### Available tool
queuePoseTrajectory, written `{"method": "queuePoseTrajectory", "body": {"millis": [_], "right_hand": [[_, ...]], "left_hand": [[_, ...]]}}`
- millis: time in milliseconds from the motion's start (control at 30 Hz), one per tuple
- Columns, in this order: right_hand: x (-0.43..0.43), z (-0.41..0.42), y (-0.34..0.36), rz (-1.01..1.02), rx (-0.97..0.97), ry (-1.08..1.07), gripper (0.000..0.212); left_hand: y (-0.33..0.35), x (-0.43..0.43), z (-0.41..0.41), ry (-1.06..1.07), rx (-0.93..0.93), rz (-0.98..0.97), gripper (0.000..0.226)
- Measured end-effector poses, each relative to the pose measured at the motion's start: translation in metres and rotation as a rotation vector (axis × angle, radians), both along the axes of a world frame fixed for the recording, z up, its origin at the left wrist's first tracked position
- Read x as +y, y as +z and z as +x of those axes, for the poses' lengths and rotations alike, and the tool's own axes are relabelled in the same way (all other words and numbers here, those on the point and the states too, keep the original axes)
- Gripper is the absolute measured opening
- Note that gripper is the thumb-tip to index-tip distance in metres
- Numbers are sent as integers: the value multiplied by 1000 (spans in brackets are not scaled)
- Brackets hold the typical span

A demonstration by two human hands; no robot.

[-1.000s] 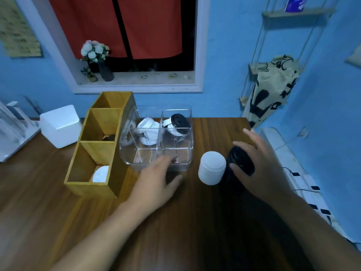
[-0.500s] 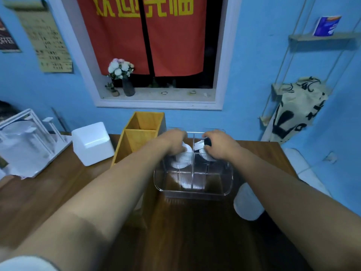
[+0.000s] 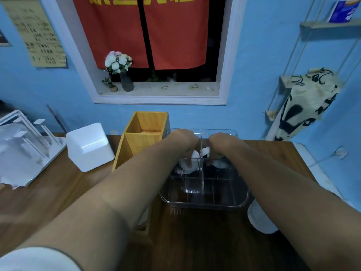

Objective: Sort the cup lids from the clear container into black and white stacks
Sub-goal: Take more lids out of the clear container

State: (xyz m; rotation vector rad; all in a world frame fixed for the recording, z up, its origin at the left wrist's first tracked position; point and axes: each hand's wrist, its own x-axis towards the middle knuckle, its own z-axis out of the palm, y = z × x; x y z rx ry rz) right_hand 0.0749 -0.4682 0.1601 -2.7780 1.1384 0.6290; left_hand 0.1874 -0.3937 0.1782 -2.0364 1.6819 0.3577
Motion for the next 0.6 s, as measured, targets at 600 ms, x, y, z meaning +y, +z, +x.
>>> {"method": "queuePoseTrajectory", "body": {"millis": [600], "right_hand": [[9, -35, -1, -279, -248, 70, 31]], "left_hand": [[-16, 6, 23, -79, 12, -106, 41]]}}
